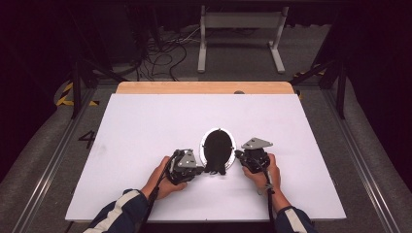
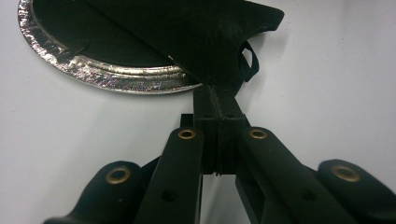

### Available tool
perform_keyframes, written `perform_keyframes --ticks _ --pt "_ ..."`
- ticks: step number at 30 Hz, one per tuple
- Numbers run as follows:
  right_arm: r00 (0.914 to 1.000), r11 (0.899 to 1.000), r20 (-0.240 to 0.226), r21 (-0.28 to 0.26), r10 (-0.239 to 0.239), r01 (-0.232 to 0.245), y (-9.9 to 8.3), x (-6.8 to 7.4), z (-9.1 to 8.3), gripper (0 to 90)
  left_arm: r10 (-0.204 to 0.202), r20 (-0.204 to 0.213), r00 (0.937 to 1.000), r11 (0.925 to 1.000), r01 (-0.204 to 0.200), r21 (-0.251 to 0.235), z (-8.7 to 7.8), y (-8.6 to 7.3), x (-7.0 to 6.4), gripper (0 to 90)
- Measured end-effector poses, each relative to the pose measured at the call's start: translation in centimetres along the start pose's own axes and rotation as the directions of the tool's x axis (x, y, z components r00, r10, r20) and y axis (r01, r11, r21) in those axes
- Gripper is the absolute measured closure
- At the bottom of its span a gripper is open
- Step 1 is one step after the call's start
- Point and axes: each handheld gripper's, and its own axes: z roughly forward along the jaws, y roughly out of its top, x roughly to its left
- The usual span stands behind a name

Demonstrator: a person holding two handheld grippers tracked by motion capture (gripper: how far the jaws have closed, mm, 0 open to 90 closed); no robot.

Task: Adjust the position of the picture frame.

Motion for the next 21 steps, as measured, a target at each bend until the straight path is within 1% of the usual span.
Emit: perform_keyframes --ticks 4,6,7,9,11,12,14,15,17,19,20,21 --pt "1.0 1.0 -0.003 -0.002 0.0 0.0 0.0 0.0 0.0 90.0 -0.011 0.011 0.9999 0.9999 0.011 -0.004 0.0 0.1 0.0 89.7" --pt "1.0 1.0 -0.001 -0.003 -0.003 0.003 0.0 0.0 0.1 90.0 -0.033 0.015 0.9993 0.9994 0.033 -0.013 0.1 0.3 0.0 89.8" --pt "1.0 1.0 0.0 -0.003 -0.003 0.003 0.0 -0.1 0.1 90.0 -0.019 0.01 0.9998 0.9997 0.019 -0.014 0.2 0.4 -0.1 89.8" --pt "1.0 1.0 0.001 -0.003 -0.004 0.004 0.1 -0.1 0.1 90.0 -0.009 0.003 1.0 0.9999 0.009 -0.014 0.2 0.5 -0.1 89.4" --pt "1.0 1.0 0.005 -0.003 -0.007 0.007 0.0 0.0 0.1 90.0 -0.018 0.009 0.9998 0.9997 0.018 -0.019 0.2 0.4 0.1 88.0" --pt "1.0 1.0 0.004 -0.004 -0.008 0.008 0.0 -0.1 0.1 90.0 -0.02 0.004 0.9998 0.9997 0.02 -0.015 0.1 0.4 0.1 86.5" --pt "1.0 1.0 -0.002 -0.006 -0.006 0.006 0.0 -0.1 0.1 90.0 0.0 -0.011 0.9999 0.9999 0.0 -0.016 -0.1 0.4 0.1 84.8" --pt "0.9999 1.0 -0.005 -0.006 -0.012 0.012 -0.1 -0.1 -0.1 90.0 0.01 -0.012 0.9999 0.9998 -0.01 -0.015 -0.3 0.3 0.2 84.4" --pt "0.9995 1.0 -0.023 -0.01 -0.024 0.024 -0.3 -0.1 -0.3 89.0 0.012 -0.02 0.9997 0.9988 -0.013 -0.048 -1.2 0.1 0.4 83.9" --pt "0.9993 1.0 -0.027 -0.008 -0.028 0.027 -0.6 -0.2 -0.7 88.6 0.022 -0.04 0.999 0.9972 -0.025 -0.071 -2.2 -0.3 0.6 83.9" --pt "0.9992 1.0 -0.029 -0.007 -0.027 0.027 -0.7 -0.3 -0.8 88.6 0.016 -0.047 0.9987 0.9947 -0.021 -0.101 -3.4 -0.8 0.9 83.9" --pt "0.9992 1.0 -0.029 -0.007 -0.027 0.027 -0.7 -0.3 -0.8 88.6 0.016 -0.047 0.9987 0.9947 -0.021 -0.101 -3.4 -0.8 0.9 83.5"
